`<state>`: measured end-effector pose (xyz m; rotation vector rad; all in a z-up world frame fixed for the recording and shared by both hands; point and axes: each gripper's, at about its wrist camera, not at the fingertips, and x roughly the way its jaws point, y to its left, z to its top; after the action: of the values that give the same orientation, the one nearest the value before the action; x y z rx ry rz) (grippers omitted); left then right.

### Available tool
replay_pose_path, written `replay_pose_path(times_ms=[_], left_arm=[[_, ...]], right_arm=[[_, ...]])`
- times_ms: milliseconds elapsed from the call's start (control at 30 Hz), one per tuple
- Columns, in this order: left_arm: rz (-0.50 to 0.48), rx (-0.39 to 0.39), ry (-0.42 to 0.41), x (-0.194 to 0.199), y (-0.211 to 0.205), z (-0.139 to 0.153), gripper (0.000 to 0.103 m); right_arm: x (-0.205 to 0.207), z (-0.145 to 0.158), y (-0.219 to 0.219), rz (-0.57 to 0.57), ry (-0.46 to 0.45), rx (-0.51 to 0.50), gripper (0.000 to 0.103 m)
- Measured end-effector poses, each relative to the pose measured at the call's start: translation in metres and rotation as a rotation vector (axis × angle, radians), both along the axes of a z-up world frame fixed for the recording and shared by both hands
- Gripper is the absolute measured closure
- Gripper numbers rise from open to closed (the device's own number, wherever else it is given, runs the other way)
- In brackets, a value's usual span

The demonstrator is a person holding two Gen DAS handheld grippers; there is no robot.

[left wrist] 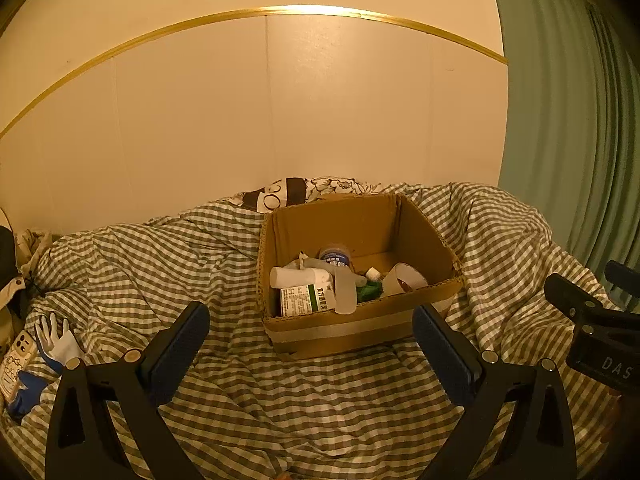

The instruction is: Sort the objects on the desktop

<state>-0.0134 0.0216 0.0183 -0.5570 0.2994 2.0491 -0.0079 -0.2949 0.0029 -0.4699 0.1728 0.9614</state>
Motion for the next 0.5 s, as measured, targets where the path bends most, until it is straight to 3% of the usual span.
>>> replay_pose_path(times_ms=[500], left_arm=[[-0.056,-0.011,-0.024,0.0013,0.0032,-0.0035,0.000]], right_arm=[[0.0021,-0.0024,0.0033,0.003,0.005,-0.011,0.000]])
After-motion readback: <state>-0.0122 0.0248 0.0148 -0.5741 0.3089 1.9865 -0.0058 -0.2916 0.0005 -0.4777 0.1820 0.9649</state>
